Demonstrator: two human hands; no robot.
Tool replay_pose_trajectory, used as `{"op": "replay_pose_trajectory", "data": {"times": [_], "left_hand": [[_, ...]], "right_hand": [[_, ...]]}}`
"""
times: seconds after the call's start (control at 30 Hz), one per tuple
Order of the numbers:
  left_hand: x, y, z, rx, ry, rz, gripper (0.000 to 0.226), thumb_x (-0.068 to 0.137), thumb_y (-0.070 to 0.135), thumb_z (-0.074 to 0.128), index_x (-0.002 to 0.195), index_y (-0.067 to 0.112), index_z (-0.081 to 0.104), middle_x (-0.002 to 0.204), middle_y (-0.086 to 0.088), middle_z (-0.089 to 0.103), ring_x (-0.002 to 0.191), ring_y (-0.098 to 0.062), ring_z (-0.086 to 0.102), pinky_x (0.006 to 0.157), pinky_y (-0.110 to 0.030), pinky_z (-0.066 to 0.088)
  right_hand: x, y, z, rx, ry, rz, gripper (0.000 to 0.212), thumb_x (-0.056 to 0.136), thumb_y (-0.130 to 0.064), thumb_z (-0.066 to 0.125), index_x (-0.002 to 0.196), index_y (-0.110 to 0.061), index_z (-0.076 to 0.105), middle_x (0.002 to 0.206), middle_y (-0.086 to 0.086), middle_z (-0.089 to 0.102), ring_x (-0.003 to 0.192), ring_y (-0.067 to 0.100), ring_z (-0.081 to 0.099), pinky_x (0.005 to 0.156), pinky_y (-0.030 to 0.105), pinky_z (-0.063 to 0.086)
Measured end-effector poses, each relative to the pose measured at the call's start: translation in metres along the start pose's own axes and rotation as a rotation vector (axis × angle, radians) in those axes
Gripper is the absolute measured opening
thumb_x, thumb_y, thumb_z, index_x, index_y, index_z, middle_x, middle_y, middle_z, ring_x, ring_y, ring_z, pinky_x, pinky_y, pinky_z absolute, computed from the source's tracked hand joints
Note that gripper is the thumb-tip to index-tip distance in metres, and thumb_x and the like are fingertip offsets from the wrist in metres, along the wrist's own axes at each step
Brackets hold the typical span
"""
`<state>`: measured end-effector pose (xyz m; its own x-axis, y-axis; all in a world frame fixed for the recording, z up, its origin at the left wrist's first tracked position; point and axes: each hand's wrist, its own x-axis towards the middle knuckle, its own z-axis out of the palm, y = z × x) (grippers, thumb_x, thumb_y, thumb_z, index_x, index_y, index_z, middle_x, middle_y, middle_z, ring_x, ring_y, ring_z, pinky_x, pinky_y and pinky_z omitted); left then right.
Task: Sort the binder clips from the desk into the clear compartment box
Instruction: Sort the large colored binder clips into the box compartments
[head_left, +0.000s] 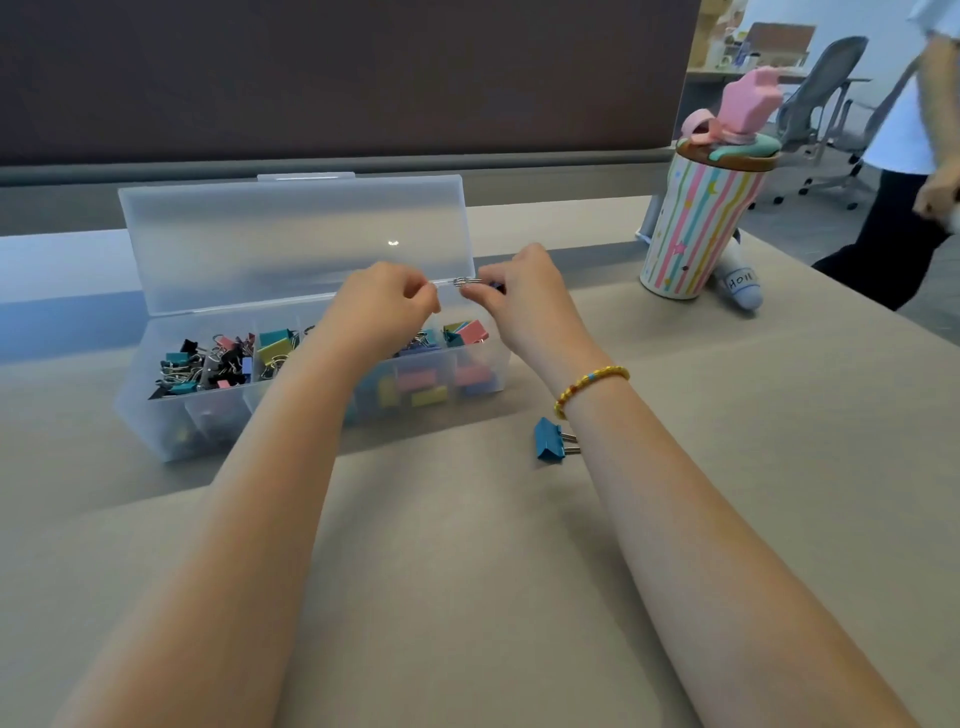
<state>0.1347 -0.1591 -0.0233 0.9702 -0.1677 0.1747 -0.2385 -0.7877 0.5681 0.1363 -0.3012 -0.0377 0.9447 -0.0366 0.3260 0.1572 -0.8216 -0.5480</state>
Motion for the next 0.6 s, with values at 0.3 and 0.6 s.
{"op": "replay_pose_trajectory", "data": {"times": [0.3,0.6], "left_hand": [[0.001,-0.001,0.02,0.124,-0.195,0.072,0.034,0.093,0.017,0.038,0.106,0.023,0.069,0.107,-0.012,0.063,0.083,-0.025,0.053,0.067,-0.029,0.041],[0.004,-0.005,0.015,0.161,-0.195,0.069,0.056,0.09,0.001,0.027,0.125,0.033,0.057,0.119,-0.009,0.056,0.123,-0.029,0.037,0.099,-0.034,0.034]], "right_hand": [[-0.006,-0.006,-0.005,-0.32,-0.156,-0.057,0.027,0.092,-0.027,0.055,0.105,-0.004,0.062,0.117,0.013,0.043,0.113,0.027,0.039,0.082,0.032,0.038],[-0.007,-0.008,-0.021,-0.197,-0.249,-0.049,0.032,0.096,-0.024,0.042,0.077,-0.016,0.066,0.092,0.012,0.056,0.098,0.031,0.044,0.074,0.034,0.04]]}}
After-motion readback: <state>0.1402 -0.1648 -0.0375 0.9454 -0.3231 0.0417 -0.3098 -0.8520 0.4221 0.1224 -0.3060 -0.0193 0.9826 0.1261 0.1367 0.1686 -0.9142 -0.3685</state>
